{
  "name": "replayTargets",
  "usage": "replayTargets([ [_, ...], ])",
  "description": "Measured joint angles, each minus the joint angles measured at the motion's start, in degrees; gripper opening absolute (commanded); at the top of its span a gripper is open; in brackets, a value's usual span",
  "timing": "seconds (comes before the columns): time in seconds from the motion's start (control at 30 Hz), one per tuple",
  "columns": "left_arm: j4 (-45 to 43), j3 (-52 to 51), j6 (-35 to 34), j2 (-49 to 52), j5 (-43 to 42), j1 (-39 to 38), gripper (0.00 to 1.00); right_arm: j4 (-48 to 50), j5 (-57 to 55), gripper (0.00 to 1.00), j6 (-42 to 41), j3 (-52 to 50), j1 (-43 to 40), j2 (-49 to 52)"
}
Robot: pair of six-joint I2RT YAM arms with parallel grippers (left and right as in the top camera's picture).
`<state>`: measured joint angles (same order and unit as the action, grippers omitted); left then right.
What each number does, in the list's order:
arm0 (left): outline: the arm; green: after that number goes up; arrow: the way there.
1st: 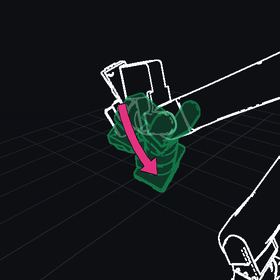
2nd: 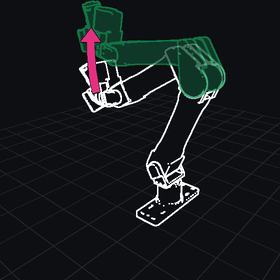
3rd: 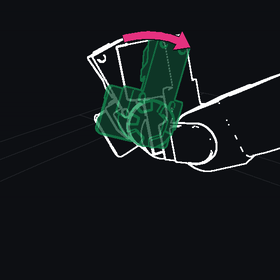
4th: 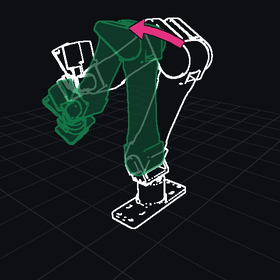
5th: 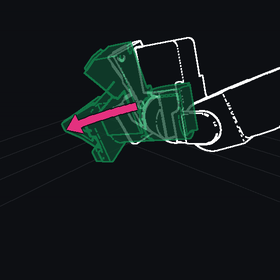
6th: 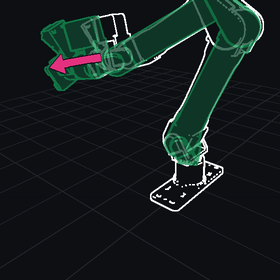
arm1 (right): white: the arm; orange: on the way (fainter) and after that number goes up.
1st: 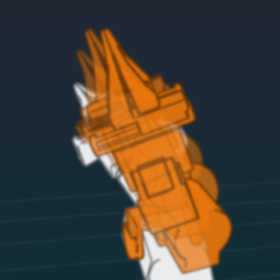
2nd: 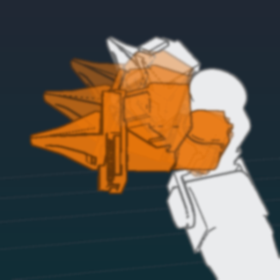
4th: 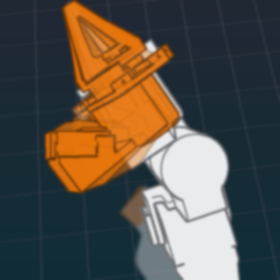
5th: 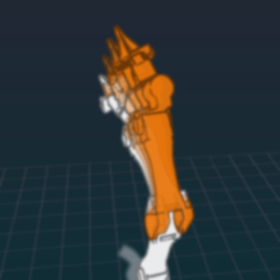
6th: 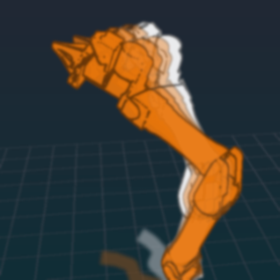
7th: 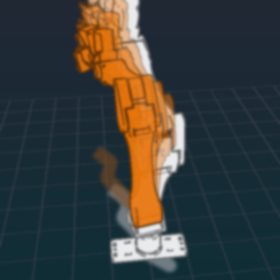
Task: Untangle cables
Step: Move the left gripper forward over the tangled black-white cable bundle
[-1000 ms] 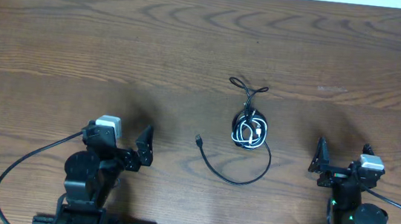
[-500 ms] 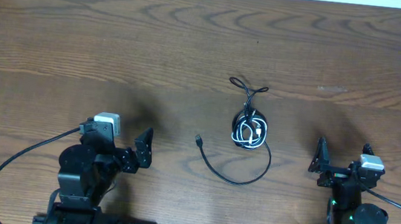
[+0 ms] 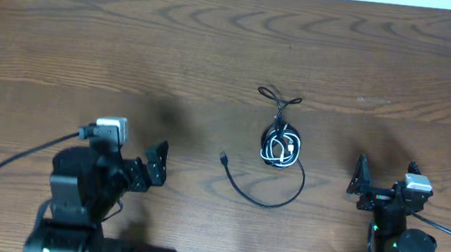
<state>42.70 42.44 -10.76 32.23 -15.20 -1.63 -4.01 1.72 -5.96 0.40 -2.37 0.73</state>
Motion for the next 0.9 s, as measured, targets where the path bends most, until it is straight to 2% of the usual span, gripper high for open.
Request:
replayTargets([
  [0.17, 3.34, 5.05, -0.07, 8.15, -2.75, 0.00, 0.99, 0.00, 0.00, 0.99, 0.00, 0.00, 0.00, 0.00],
  [0.47, 3.10, 5.40, -0.17, 16.65, -11.87, 0.00, 0.99, 0.00, 0.00, 0.99, 0.00, 0.00, 0.00, 0.00],
  [0.9, 2.95, 5.40, -4.68, 26.62, -13.44, 0.00, 0.99, 0.00, 0.00, 0.99, 0.00, 0.00, 0.00, 0.00],
])
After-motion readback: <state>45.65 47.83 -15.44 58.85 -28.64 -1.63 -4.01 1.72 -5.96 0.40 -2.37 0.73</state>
